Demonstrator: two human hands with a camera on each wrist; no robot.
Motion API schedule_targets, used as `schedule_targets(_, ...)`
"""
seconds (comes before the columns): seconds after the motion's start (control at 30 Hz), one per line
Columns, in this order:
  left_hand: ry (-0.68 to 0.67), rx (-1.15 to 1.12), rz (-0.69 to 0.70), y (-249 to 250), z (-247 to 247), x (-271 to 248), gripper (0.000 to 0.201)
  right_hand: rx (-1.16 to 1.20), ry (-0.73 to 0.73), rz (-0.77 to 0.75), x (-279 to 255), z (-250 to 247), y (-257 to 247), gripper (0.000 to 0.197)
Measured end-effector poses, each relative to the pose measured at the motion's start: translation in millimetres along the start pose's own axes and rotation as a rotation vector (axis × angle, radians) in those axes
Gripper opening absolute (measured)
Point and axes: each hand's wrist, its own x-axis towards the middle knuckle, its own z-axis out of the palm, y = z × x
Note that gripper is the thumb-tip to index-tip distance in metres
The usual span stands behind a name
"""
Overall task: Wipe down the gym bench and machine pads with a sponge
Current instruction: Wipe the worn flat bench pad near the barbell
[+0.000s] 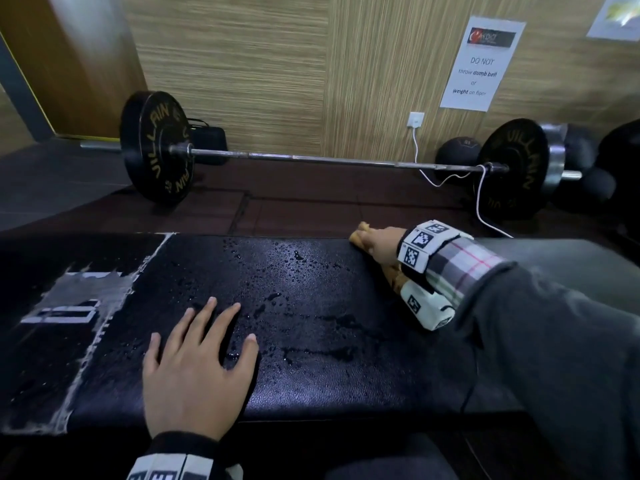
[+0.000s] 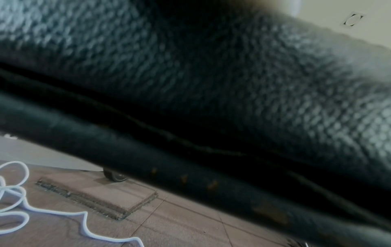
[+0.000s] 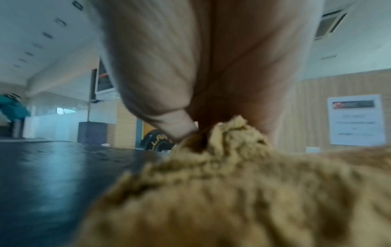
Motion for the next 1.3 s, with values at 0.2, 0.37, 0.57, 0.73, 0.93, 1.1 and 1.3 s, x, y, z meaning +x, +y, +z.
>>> schedule_targets(0.2, 0.016, -0.005, 0.012, -1, 1, -1, 0.056, 0.073, -0.069, -0.299, -26, 27, 10, 0.063)
schedule_targets(0.37, 0.027, -0.015, 0.011, -1, 2, -1, 0.056, 0.166, -0.085, -0.109, -42, 28, 48, 0.061)
schedule_targets(0.57, 0.013, -0.01, 0.002, 0, 0, 0, 0.057, 0.027, 0.01, 0.052, -2, 6, 28, 0.052)
schedule_targets(0.73, 0.005, -0.006, -0.001, 0, 0, 0, 0.058, -0.007, 0.016, -0.129, 5, 6, -3, 0.054)
schedule_targets(0.93, 0.008, -0.011, -0.002, 0, 1, 0, 0.059, 0.163, -0.02, -0.243, -32, 31, 33, 0.063)
schedule_targets(1.1, 0.013, -0.014, 0.002, -1, 3, 0, 0.057, 0.131, -0.013, 0.016, -29, 26, 56, 0.061)
schedule_targets(1.3, 0.015, -0.009, 0.002, -1, 2, 0, 0.059, -0.033, 0.009, 0.048, -1, 2, 16, 0.057)
